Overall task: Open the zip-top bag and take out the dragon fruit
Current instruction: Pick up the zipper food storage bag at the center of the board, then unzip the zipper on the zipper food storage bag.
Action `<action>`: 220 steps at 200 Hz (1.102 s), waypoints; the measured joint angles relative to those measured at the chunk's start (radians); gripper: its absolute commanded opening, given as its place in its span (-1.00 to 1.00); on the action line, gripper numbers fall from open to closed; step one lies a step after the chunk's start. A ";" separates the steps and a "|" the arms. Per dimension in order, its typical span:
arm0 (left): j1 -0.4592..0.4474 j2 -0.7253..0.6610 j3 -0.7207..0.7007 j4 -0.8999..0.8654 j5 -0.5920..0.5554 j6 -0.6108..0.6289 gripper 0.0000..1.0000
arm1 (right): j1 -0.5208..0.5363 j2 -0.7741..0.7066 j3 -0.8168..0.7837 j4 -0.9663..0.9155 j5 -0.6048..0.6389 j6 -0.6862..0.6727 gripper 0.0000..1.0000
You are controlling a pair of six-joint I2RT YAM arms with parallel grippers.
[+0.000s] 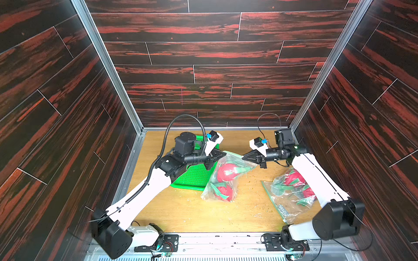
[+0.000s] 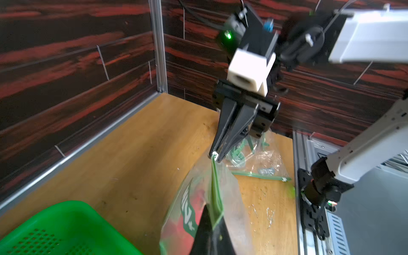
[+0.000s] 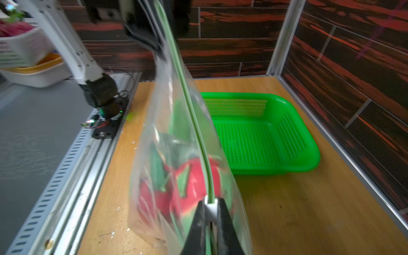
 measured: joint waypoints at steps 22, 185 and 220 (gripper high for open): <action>0.000 -0.026 0.000 0.004 -0.023 -0.005 -1.00 | -0.039 -0.048 -0.077 0.101 0.029 0.055 -1.00; -0.002 -0.036 0.002 0.014 -0.014 -0.026 -1.00 | -0.234 -0.148 -0.163 0.234 0.106 0.163 -1.00; -0.025 0.015 0.011 0.061 0.039 -0.039 -1.00 | -0.251 -0.143 -0.073 0.254 0.161 0.224 -1.00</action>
